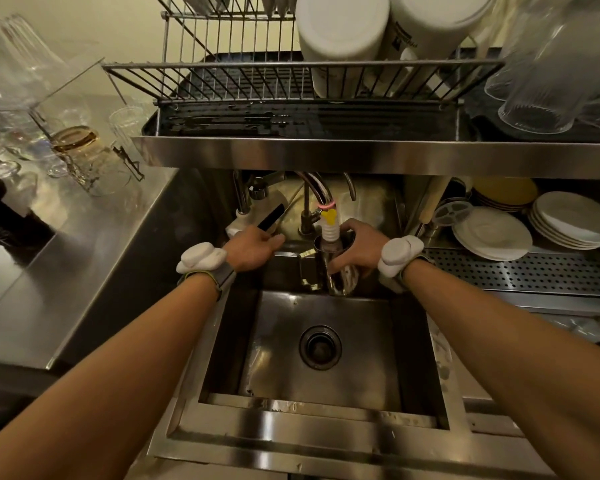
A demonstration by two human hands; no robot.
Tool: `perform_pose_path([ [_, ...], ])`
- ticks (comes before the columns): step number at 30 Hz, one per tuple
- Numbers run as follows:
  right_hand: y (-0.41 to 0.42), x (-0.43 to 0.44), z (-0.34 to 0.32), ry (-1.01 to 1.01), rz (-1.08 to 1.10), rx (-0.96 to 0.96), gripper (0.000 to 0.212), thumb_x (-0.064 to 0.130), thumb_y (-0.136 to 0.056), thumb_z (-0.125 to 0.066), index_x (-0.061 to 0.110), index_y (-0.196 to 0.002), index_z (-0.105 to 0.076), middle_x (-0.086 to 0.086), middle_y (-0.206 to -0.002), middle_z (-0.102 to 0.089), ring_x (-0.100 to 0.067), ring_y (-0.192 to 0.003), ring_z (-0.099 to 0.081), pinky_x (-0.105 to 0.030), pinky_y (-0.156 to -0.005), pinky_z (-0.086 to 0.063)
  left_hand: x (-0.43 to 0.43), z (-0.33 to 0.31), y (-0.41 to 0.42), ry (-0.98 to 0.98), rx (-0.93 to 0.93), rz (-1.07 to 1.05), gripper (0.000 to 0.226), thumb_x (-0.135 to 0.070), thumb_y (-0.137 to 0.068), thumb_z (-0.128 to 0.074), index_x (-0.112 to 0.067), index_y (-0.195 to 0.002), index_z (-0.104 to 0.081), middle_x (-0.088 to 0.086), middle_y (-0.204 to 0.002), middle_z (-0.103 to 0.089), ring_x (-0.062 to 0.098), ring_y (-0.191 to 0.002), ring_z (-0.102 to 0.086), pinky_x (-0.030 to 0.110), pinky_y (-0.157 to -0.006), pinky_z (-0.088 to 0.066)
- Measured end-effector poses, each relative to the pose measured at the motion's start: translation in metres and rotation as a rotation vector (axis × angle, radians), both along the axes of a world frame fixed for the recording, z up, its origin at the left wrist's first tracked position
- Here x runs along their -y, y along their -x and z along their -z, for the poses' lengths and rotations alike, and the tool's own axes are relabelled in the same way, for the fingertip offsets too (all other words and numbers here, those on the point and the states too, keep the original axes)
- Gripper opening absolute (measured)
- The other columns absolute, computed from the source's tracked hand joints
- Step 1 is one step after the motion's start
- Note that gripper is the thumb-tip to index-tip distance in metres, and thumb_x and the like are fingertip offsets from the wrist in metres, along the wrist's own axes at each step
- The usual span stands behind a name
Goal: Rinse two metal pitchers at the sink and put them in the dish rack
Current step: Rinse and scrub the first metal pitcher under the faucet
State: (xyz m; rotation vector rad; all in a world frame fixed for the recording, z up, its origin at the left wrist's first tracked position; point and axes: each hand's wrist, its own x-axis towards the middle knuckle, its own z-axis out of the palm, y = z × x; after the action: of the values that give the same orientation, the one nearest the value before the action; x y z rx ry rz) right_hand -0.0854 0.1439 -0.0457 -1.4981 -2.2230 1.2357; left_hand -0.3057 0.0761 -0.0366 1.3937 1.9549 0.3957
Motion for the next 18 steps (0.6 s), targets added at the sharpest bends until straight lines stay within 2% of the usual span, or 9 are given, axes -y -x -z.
perform_pose_path([
  [4,0.003,0.001,0.002,0.034,0.016,-0.041,0.078,0.025,-0.06,-0.087,0.017,-0.125,-0.044,0.001,-0.107,-0.054,-0.02,-0.096,-0.057,-0.036,-0.079,-0.054,0.001,0.002,0.004,0.008,-0.04,0.032,0.051,-0.047,-0.096,-0.043,-0.002,-0.096,-0.07,0.017,-0.1,-0.07,0.03,-0.095,-0.065,0.042,-0.091,-0.049],
  [8,-0.001,-0.003,-0.003,0.018,-0.01,0.041,0.075,0.023,-0.062,-0.087,0.016,-0.124,-0.046,0.002,-0.107,-0.053,-0.019,-0.097,-0.055,-0.031,-0.076,-0.049,0.003,0.003,0.007,0.019,-0.073,0.064,0.047,-0.046,-0.096,-0.043,-0.008,-0.091,-0.07,0.014,-0.097,-0.07,0.024,-0.087,-0.063,0.038,-0.089,-0.049],
  [13,0.004,0.0,-0.003,0.069,-0.07,0.04,0.079,0.026,-0.059,-0.087,0.015,-0.126,-0.046,-0.001,-0.112,-0.057,-0.021,-0.099,-0.058,-0.037,-0.077,-0.055,-0.003,0.0,0.012,0.004,-0.095,0.067,0.048,-0.046,-0.096,-0.043,-0.007,-0.094,-0.071,0.012,-0.096,-0.071,0.018,-0.08,-0.06,0.034,-0.085,-0.048],
  [16,0.001,-0.002,-0.003,0.043,-0.031,0.056,0.08,0.023,-0.06,-0.087,0.015,-0.128,-0.045,-0.001,-0.113,-0.055,-0.02,-0.099,-0.055,-0.032,-0.078,-0.05,-0.005,0.001,0.013,-0.002,-0.099,0.085,0.049,-0.047,-0.095,-0.044,-0.006,-0.09,-0.071,0.009,-0.085,-0.068,0.016,-0.073,-0.058,0.032,-0.078,-0.047],
  [18,0.005,-0.001,-0.002,0.015,0.004,0.018,0.078,0.023,-0.06,-0.087,0.015,-0.125,-0.046,-0.002,-0.113,-0.057,-0.02,-0.097,-0.057,-0.033,-0.076,-0.051,-0.005,0.002,0.011,0.009,-0.099,0.098,0.047,-0.046,-0.096,-0.044,-0.007,-0.085,-0.069,0.007,-0.082,-0.065,0.016,-0.074,-0.057,0.032,-0.078,-0.047],
])
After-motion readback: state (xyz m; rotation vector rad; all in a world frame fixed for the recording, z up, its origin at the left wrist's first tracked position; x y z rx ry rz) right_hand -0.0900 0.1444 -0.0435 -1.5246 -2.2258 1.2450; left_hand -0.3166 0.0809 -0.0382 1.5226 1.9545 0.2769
